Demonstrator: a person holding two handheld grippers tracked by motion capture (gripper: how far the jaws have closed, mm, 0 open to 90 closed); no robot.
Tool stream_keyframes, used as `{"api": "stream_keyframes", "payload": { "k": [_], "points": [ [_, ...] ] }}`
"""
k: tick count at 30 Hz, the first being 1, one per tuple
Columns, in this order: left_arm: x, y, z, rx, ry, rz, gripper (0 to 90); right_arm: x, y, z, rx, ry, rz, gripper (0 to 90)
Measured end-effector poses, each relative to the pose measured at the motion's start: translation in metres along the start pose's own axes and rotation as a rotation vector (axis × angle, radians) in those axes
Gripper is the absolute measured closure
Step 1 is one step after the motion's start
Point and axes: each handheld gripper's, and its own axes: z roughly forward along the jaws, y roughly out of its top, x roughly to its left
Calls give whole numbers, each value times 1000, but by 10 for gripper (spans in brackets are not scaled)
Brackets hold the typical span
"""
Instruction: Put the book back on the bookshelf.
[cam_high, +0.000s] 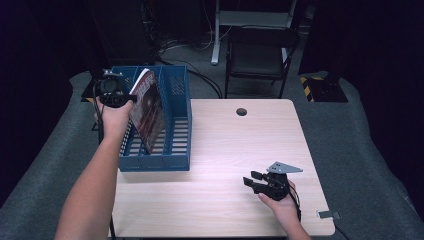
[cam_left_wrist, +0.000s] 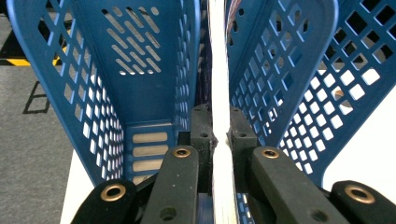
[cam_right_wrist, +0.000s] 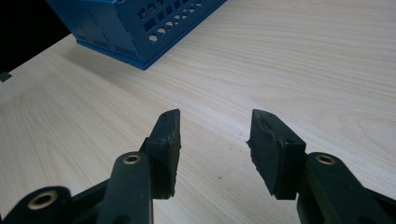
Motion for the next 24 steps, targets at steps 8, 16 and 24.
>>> {"api": "stream_keyframes", "payload": {
  "k": [8,16,24],
  "points": [
    [-2,-3,2,-55,28,-25,843,-1,0,-1,2,-1,3,532],
    [-4,-6,1,-61,53,-33,842,-1,0,-1,-1,-1,3,532],
    [-4,-7,3,-73,44,-44,838,-1,0,-1,-4,-3,1,532]
  ]
}}
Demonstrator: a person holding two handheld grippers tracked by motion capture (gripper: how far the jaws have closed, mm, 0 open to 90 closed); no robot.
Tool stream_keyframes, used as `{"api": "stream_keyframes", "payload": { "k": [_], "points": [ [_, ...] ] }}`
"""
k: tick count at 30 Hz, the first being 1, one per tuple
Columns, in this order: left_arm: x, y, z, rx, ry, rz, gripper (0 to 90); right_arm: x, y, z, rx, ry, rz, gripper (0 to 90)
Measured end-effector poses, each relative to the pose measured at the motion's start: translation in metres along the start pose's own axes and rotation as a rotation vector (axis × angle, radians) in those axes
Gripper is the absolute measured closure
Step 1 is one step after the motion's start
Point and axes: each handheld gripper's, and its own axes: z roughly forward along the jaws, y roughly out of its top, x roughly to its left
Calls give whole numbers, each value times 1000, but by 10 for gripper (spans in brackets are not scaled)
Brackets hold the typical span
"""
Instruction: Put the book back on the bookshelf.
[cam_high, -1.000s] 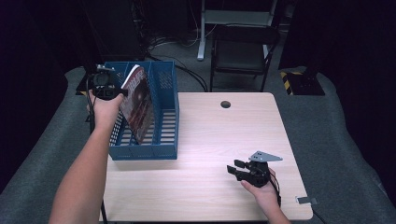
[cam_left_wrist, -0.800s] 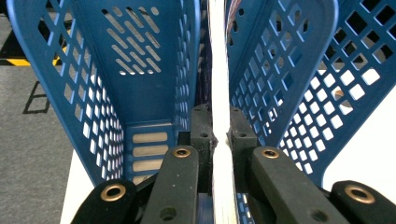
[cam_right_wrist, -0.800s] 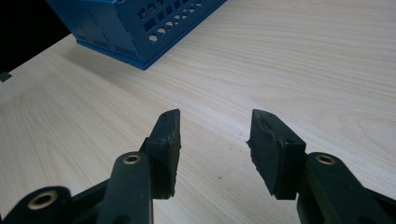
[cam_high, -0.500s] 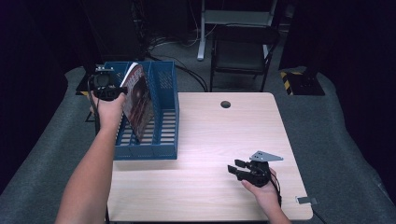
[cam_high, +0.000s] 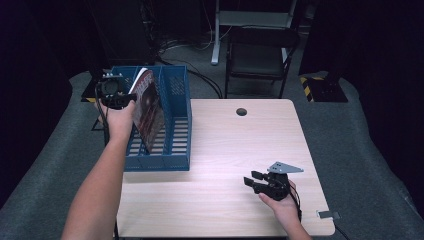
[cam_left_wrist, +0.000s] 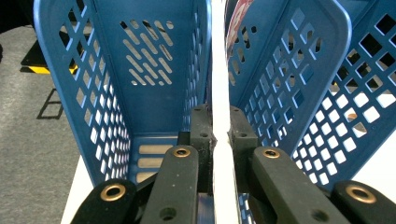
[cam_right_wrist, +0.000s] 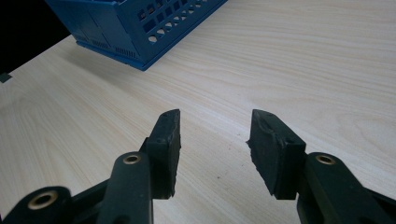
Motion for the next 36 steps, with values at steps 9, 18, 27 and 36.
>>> {"api": "stream_keyframes", "payload": {
  "k": [9,18,27,36],
  "points": [
    [2,-2,4,28,-45,1,771,0,0,0,0,0,0,532],
    [-1,-3,6,52,-51,9,686,0,0,0,5,3,-5,532],
    [-4,-3,5,53,-69,13,552,0,0,1,4,5,-7,532],
    [-6,-4,6,73,-77,15,486,1,0,1,9,6,0,532]
  ]
}}
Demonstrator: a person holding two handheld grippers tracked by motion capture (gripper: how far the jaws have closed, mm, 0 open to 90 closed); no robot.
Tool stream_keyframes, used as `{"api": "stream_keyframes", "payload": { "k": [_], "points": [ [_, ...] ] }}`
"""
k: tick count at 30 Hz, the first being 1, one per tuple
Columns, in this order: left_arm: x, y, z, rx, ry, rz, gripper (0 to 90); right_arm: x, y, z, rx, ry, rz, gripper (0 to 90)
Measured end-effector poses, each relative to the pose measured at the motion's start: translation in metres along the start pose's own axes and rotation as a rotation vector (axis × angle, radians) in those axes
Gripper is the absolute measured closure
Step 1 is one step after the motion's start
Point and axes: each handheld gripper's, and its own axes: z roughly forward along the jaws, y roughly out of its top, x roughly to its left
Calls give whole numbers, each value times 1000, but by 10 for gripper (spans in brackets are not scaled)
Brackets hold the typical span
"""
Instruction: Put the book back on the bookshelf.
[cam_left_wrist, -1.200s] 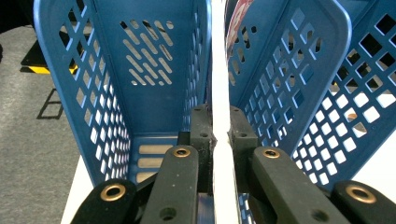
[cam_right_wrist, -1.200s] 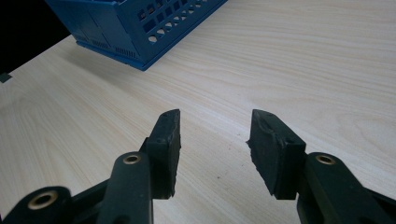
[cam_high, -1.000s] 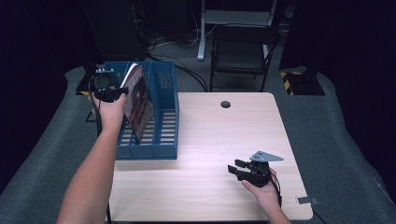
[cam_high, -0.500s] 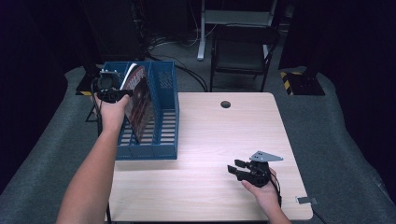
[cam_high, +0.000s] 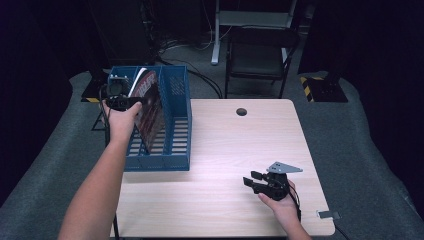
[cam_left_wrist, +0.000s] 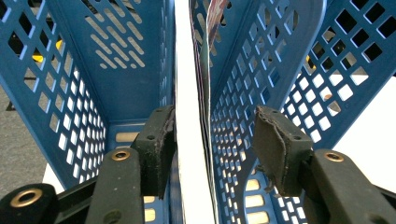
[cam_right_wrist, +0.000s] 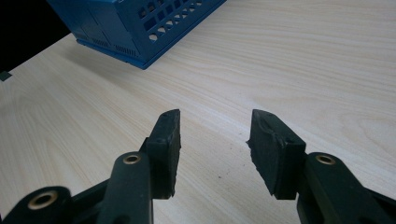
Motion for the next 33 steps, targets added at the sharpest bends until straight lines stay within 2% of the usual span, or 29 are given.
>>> {"api": "stream_keyframes", "payload": {
  "k": [7,19,33],
  "points": [
    [2,-1,-4,17,-6,6,427,-1,0,0,0,0,1,532],
    [4,-3,-11,8,0,17,371,0,0,2,2,-2,3,532],
    [8,-6,-22,10,-33,19,330,-1,-1,4,5,-1,6,531]
  ]
}}
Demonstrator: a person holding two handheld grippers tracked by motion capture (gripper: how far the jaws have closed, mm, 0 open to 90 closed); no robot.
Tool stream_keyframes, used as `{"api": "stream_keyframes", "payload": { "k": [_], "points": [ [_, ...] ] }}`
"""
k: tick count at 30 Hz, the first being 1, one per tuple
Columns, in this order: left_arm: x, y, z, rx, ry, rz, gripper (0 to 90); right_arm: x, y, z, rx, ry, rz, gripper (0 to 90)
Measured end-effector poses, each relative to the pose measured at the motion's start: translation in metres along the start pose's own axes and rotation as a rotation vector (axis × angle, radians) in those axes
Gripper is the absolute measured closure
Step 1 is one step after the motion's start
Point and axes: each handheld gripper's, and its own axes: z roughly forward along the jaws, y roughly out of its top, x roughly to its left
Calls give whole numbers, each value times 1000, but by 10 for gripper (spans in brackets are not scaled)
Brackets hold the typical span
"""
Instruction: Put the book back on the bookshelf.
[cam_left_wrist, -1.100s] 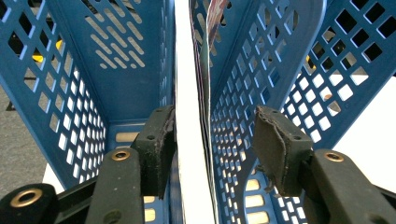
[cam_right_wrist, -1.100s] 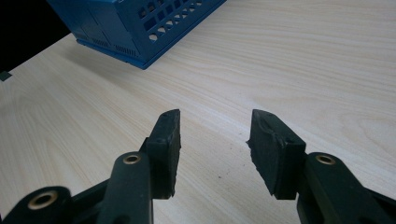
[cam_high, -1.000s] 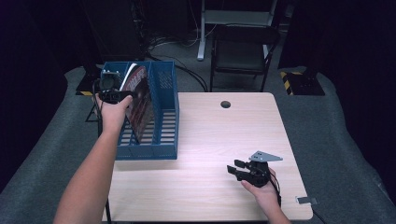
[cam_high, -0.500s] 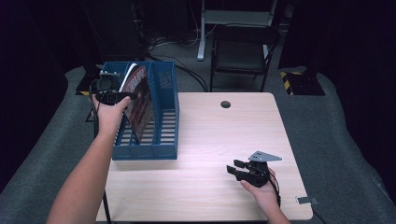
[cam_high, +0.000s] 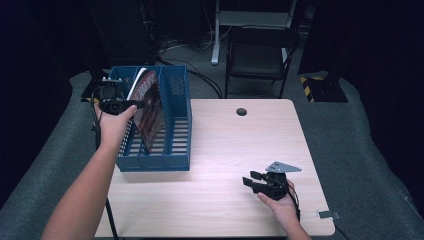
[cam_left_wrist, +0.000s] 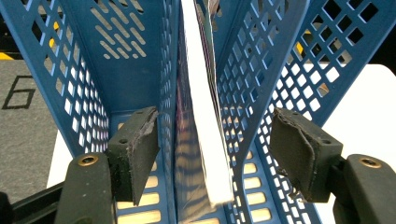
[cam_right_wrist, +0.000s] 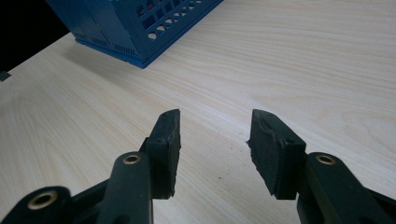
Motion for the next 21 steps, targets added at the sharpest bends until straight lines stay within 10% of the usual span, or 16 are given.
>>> {"api": "stream_keyframes", "payload": {
  "k": [21],
  "points": [
    [7,-5,-27,-10,-16,33,329,-1,1,3,2,5,3,530]
  ]
}}
